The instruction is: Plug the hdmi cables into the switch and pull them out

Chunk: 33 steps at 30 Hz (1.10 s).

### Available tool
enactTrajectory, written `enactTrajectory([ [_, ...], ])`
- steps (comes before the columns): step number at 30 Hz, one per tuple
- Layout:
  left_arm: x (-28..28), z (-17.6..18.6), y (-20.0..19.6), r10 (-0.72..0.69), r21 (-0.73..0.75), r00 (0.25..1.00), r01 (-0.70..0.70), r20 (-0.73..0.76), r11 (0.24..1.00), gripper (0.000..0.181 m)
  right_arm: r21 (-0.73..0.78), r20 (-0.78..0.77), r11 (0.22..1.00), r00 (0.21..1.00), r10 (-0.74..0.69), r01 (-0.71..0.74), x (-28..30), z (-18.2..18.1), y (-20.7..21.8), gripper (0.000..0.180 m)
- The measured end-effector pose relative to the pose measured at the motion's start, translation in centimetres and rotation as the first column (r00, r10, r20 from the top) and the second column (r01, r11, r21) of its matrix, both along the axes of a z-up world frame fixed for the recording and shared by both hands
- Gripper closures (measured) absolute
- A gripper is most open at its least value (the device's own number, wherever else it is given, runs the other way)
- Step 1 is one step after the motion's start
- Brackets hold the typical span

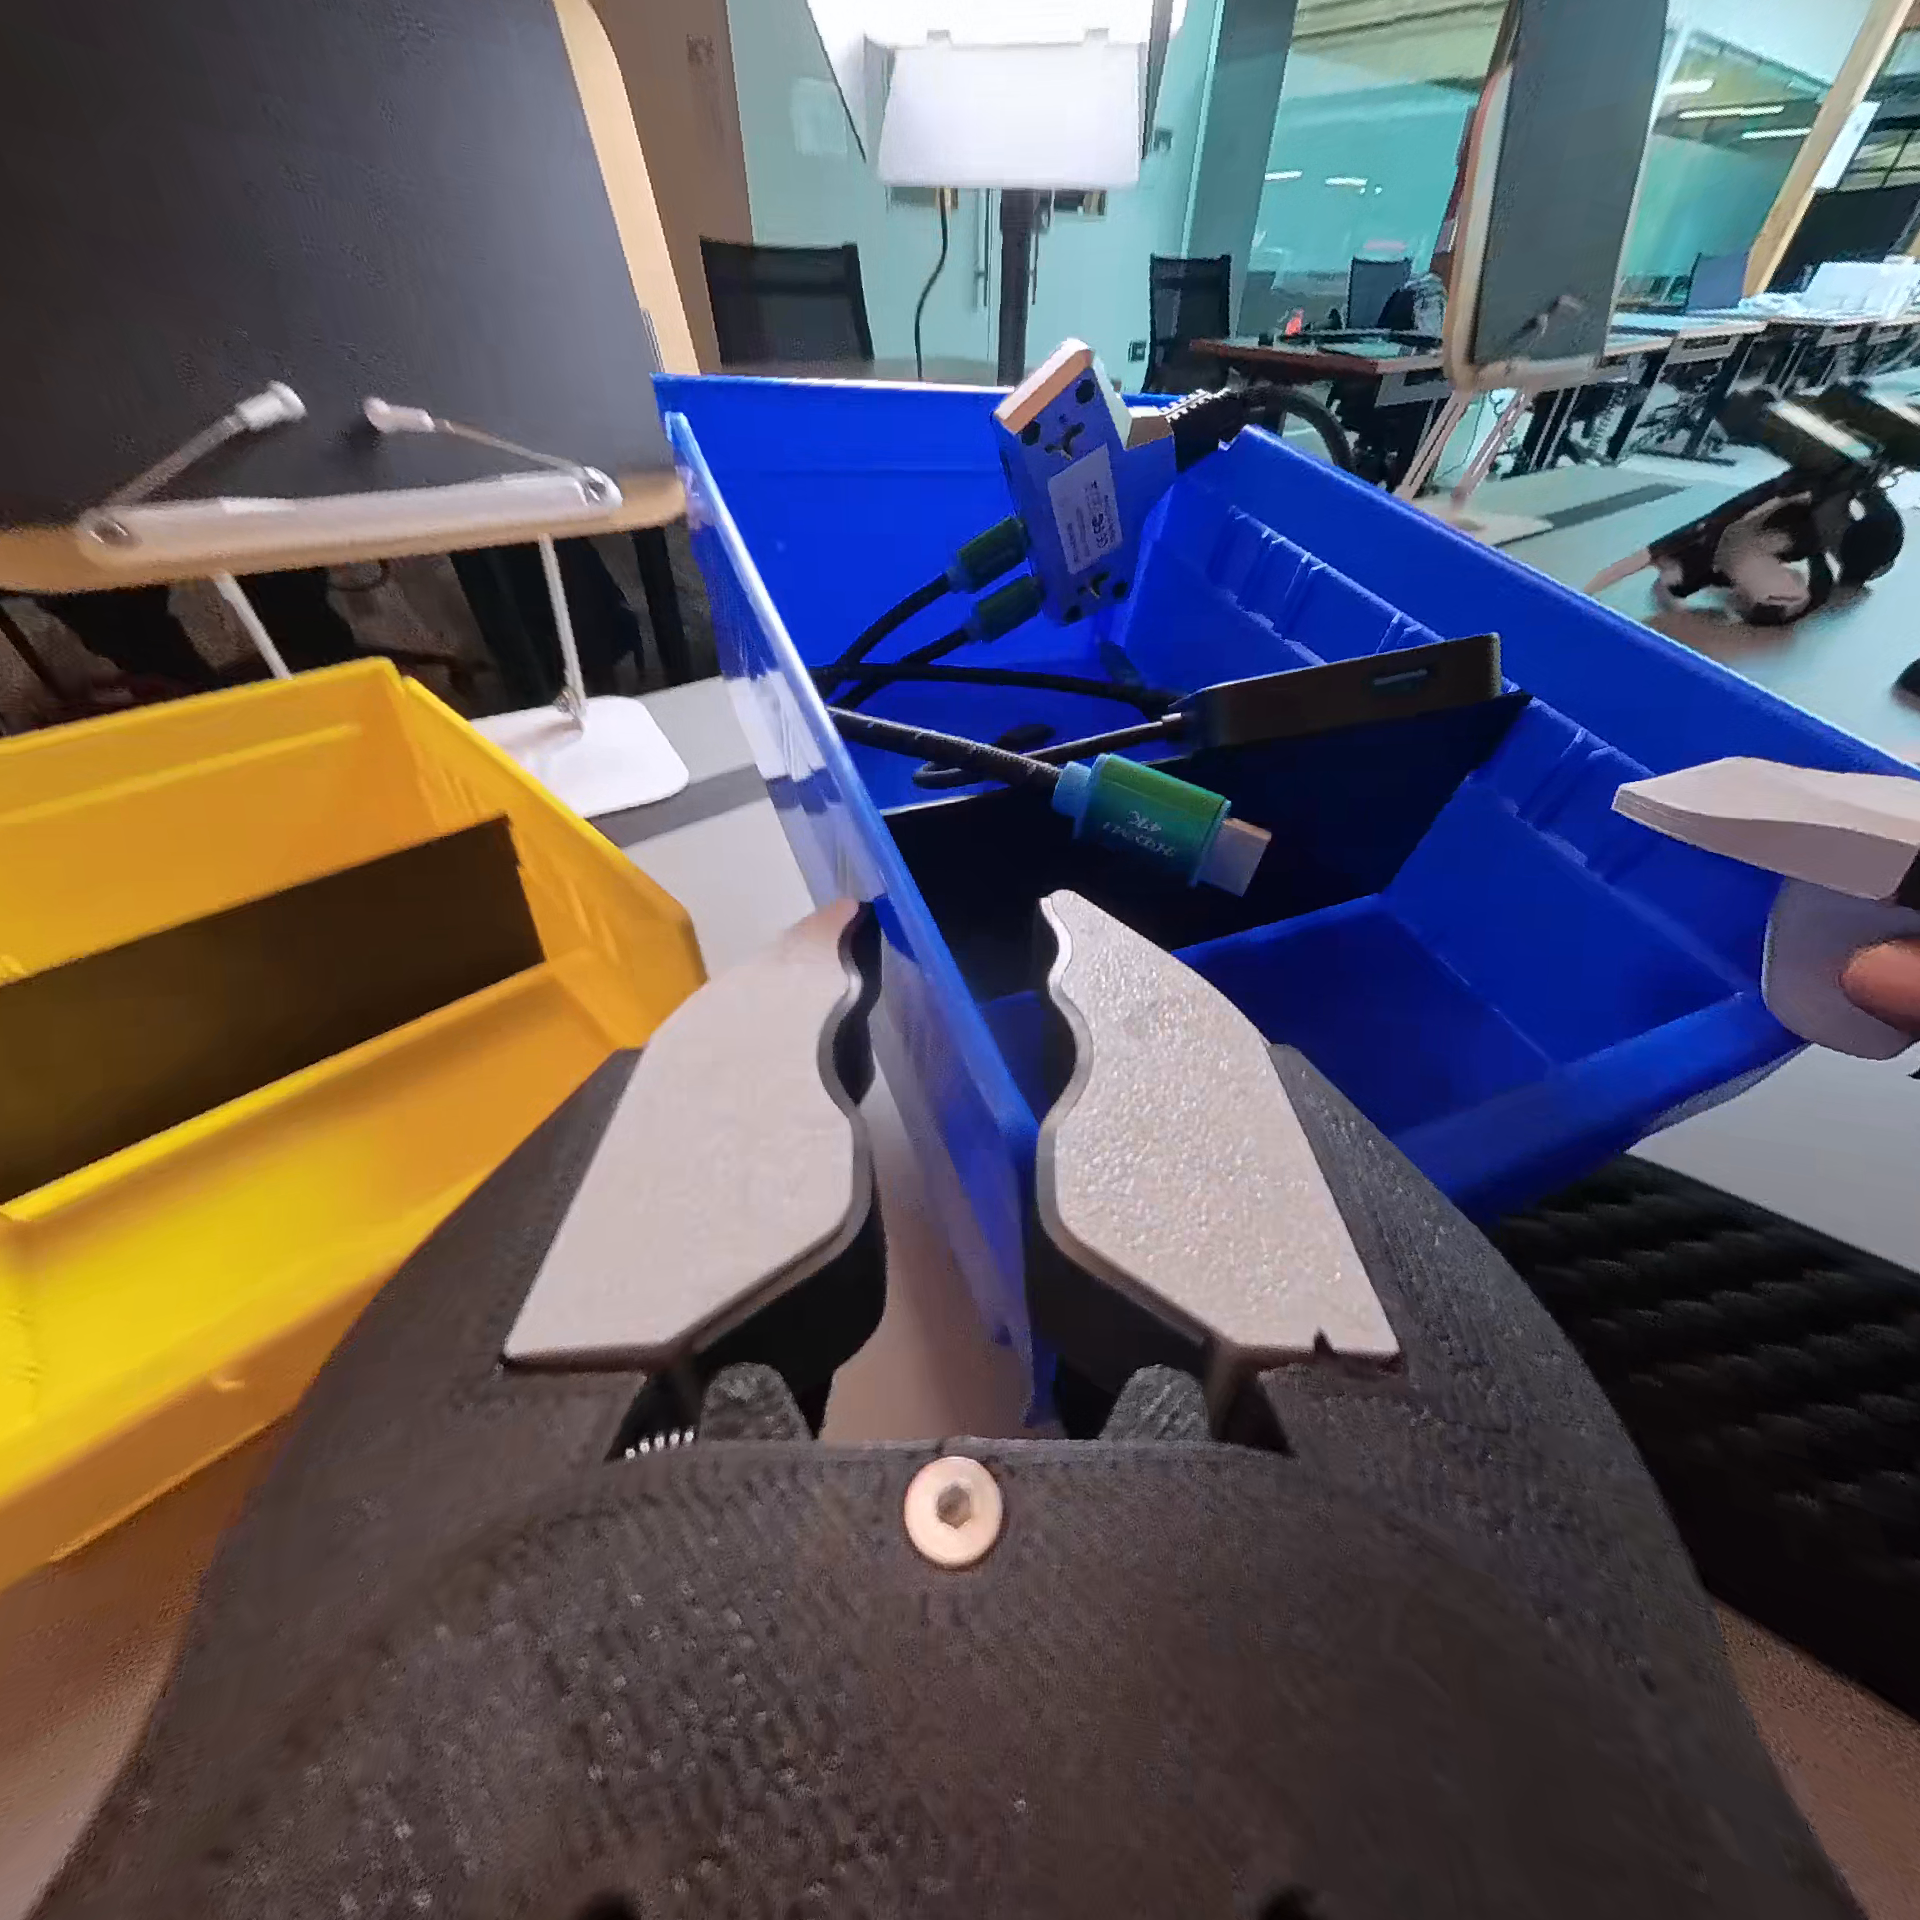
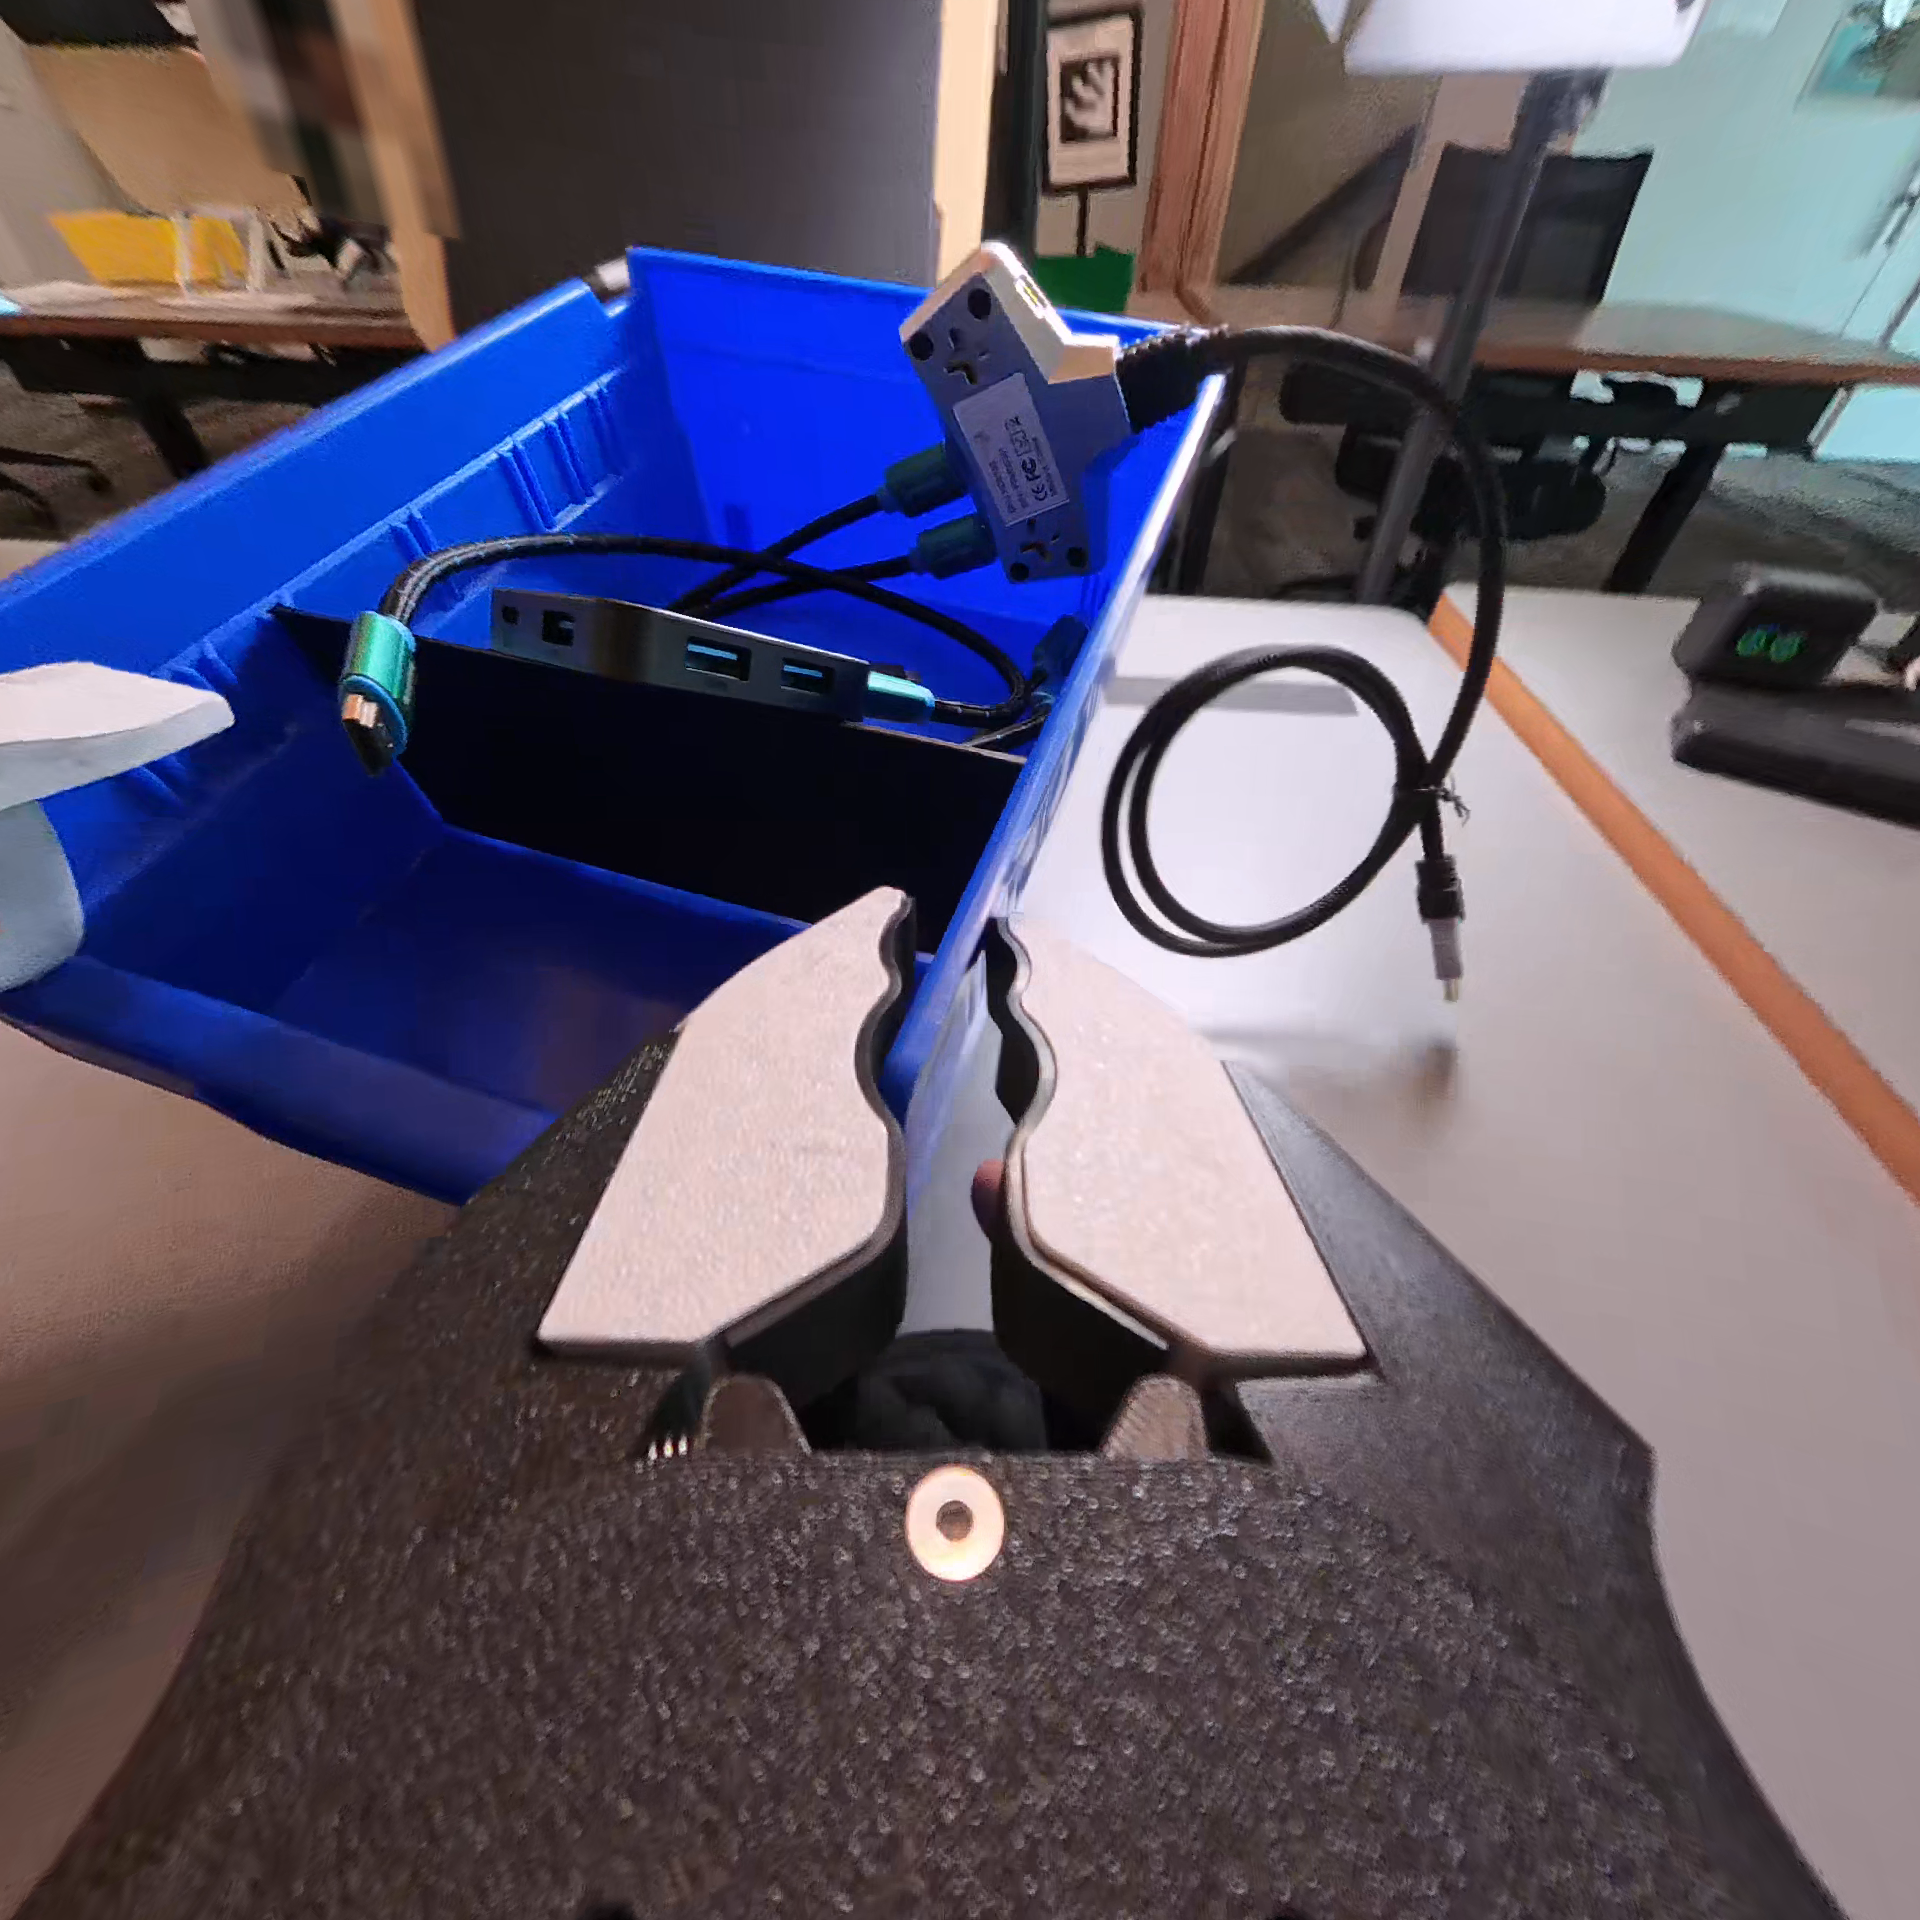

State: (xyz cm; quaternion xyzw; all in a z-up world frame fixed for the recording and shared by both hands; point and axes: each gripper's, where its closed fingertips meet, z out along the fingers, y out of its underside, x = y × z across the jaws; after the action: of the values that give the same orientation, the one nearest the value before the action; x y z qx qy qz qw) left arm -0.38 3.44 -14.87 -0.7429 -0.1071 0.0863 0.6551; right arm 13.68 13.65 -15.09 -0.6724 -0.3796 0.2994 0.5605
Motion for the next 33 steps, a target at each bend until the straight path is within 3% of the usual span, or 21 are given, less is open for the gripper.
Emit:
enactTrajectory([
  [7, -2.6, 6.9, -7.5, 0.119, 0.077, 0.992, -0.114, -0.053, 0.99, 0.153, 0.096, -0.073, 0.982, 0.983, 0.167, -0.16, -3.9, 7.2, -6.7, 0.164],
  [14, -8.0, 8.7, -19.0, 0.359, 0.108, 0.931, -0.351, -0.071, 0.93, 0.156, 0.115, -0.081, 0.908, 0.907, 0.414, -0.404, -12.1, 8.4, -15.9, 0.161],
  [23, -14.7, 4.3, -32.9, 0.623, 0.062, 0.782, -0.621, -0.024, 0.782, 0.159, -0.022, -0.037, 0.754, 0.754, 0.655, -0.656, -22.1, 2.4, -27.4, 0.158],
  [27, -17.7, 0.7, -34.3, 0.656, 0.007, 0.754, -0.656, 0.033, 0.755, 0.16, -0.102, -0.012, 0.727, 0.731, 0.682, -0.679, -25.1, -1.6, -28.5, 0.156],
  [33, -20.4, -5.3, -33.2, 0.668, -0.082, 0.738, -0.663, 0.099, 0.744, 0.159, -0.186, 0.042, 0.714, 0.721, 0.692, -0.675, -27.8, -7.3, -27.3, 0.157],
])
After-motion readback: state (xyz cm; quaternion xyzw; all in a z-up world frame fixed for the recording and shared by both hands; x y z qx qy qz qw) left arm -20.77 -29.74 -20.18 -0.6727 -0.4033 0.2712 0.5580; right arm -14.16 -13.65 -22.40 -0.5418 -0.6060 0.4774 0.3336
